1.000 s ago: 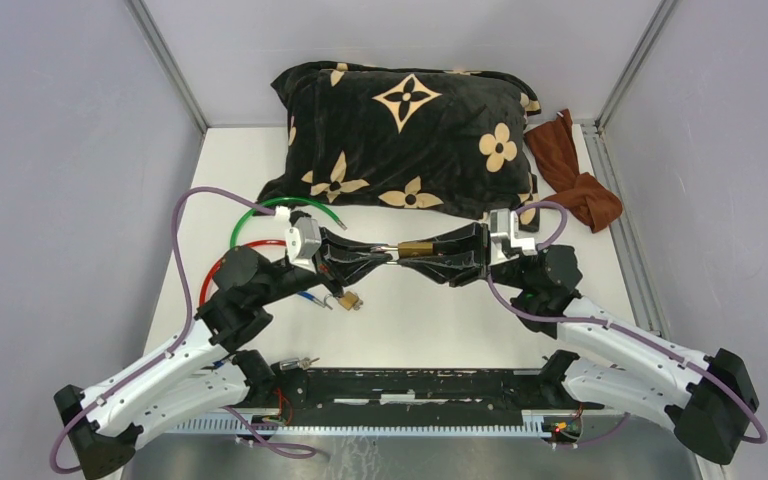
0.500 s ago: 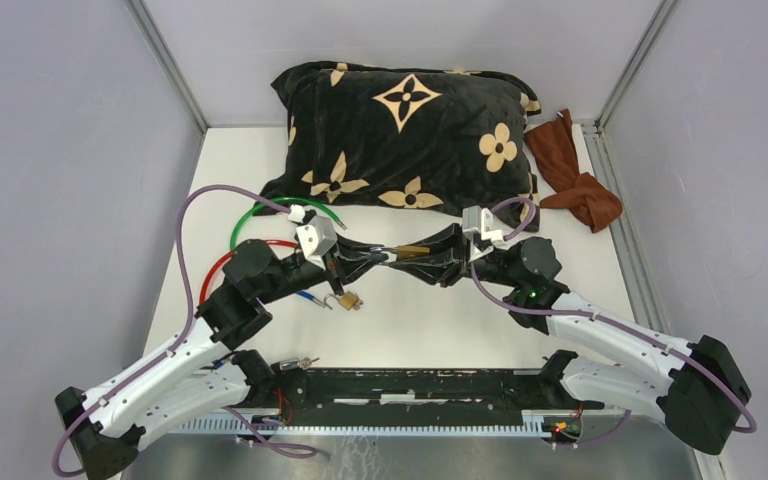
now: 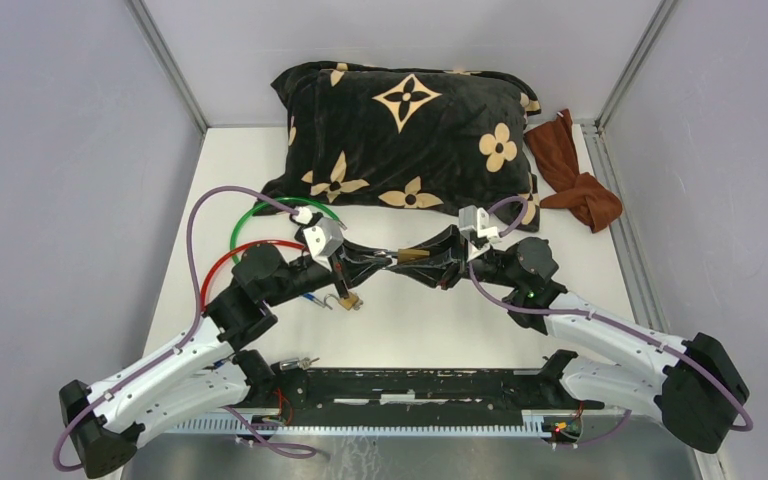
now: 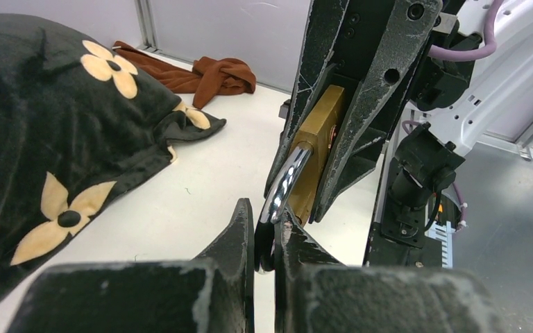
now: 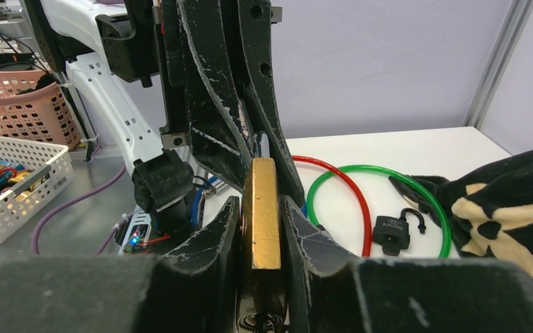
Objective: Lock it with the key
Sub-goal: Lock the lock.
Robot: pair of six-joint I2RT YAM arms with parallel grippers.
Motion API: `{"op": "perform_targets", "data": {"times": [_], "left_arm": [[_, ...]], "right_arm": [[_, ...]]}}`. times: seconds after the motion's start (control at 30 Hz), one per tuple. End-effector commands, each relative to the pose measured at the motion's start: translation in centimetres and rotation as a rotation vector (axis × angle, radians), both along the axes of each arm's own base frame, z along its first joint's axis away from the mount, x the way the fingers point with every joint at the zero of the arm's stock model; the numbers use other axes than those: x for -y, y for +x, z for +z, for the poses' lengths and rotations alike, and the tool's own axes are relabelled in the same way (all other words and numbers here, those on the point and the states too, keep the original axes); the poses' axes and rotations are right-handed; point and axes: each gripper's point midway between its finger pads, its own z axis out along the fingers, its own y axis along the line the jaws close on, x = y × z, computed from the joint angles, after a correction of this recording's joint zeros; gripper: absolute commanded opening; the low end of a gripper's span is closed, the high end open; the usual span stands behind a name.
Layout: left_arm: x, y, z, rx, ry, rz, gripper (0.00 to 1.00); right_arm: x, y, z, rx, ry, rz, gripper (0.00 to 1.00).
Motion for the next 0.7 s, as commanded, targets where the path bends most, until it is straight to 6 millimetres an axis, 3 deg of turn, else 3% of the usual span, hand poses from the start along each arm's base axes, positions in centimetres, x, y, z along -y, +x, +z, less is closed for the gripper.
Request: {"op": "perform_targets", "data": {"times": [0.0, 0.17, 0.27, 0.3, 0.43, 0.57, 0.67], "left_arm": [[4.5, -9.1, 0.9, -0.025, -0.014, -0.478, 0.02], [4.2, -8.9, 0.0, -0.055, -0.001, -0.457, 0.02], [3.2, -7.7, 0.5, -0.041, -0.008, -0.394, 0.02], [2.7, -6.9, 0.7, -0.036, -0.013, -0.36, 0.02], [0.4, -4.7, 1.5, 0.0, -0.041, -0.248, 0.02], [-1.6, -3.7, 1.1, 0.025, -0.034, -0.171, 0.02], [-2.7, -3.5, 0.2, 0.045, 0.002, -0.133, 0.02]], "right_arm": [[-3.0, -1.3, -3.8, -0.086, -0.097, 0.076, 0.0], [-2.6, -1.2, -2.8, -0.041, -0.115, 0.062, 0.0], [-1.1, -1.0, -2.6, -0.011, -0.138, 0.04, 0.0], [-0.5, -1.0, -2.6, 0.0, -0.142, 0.031, 0.04], [1.6, -0.8, -2.9, 0.037, -0.182, -0.018, 0.55], [2.8, -1.5, -2.6, 0.075, -0.238, -0.009, 0.97], [4.0, -2.0, -2.4, 0.117, -0.285, -0.017, 0.98]]}}
